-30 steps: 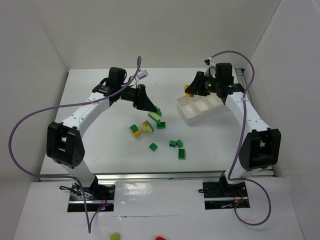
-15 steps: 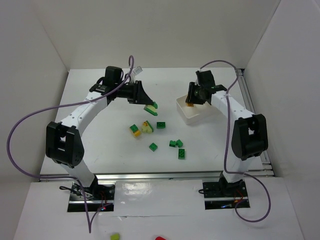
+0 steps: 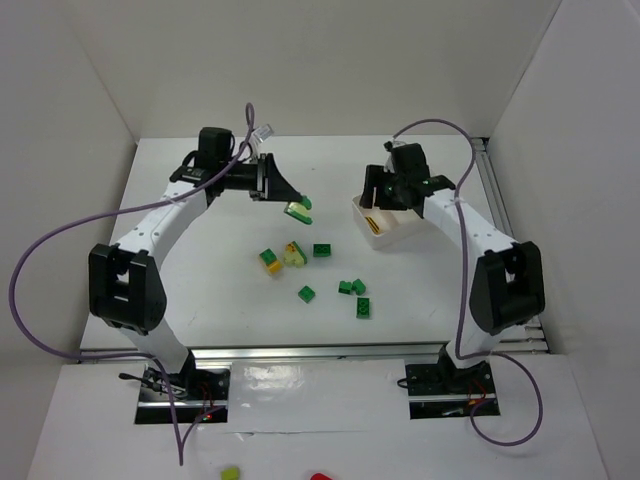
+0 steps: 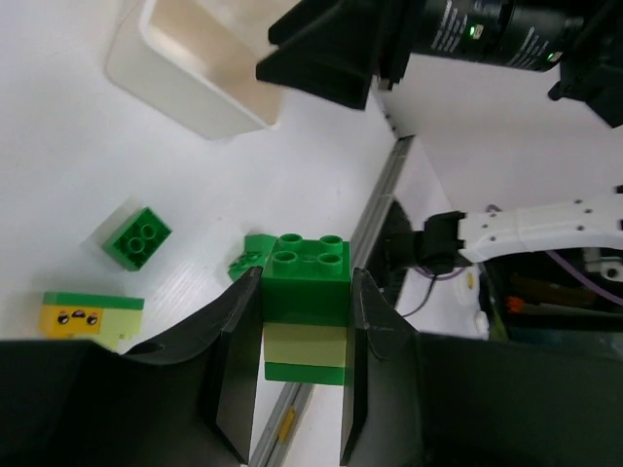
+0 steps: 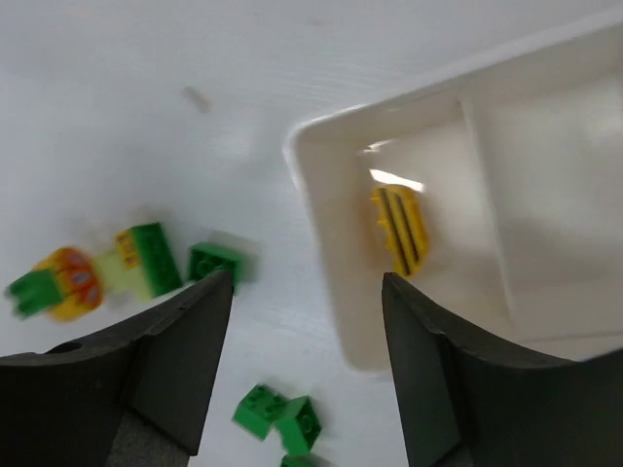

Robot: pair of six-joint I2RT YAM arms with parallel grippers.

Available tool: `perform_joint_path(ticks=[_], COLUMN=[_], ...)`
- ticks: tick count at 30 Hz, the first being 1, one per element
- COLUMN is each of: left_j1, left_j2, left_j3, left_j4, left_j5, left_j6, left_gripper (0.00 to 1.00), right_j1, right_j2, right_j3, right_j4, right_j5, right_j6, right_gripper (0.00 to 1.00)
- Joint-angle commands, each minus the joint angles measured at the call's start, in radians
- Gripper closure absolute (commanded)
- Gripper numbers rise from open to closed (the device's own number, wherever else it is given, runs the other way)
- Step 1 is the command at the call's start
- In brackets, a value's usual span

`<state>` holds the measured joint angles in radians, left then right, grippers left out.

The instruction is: Sort the legos into containers by color

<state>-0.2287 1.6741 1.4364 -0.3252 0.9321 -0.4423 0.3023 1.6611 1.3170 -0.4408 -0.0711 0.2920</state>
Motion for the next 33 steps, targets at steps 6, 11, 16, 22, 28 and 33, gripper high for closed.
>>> perform_joint_path(ticks=[6,11,16,22,28,33], left_j1=[0.046,0.046,0.046,0.037,0.028,0.028], left_j2=[0.018,0.018,-0.002,-0.011,-0.011,-0.011], left_j3=[0.013,0.001,-0.018,-0.053,-0.062,-0.062], left_j4=[0.268,0.307,0.298,0.344,0.344,0.344], left_j5=[0.327,0.356,0.369,0.421,0.421,0.412], left_j6=[-0.145,-0.145,-0.124,-0.079,-0.079,-0.079], left_gripper=[1.0,1.0,1.0,1.0,1.0,1.0], right_j1=[-0.002,0.033,0.034,0.052,0.1,0.123], right_j2=[-0.166,-0.127,-0.066,-0.005,0.031,0.051], right_j3=[-0.026,0.03,0.039,0.059,0.111,0.125], right_j4=[0.201,0.278,0.422,0.637,0.619,0.565], right_j5=[-0.665,-0.867,-1.012,-1.112,-1.112,-1.089], right_j6=[-0.053,-0.019,0.11,0.291,0.274,0.253], right_gripper=[0.14,0.12,0.12,0.14,0.18,0.26])
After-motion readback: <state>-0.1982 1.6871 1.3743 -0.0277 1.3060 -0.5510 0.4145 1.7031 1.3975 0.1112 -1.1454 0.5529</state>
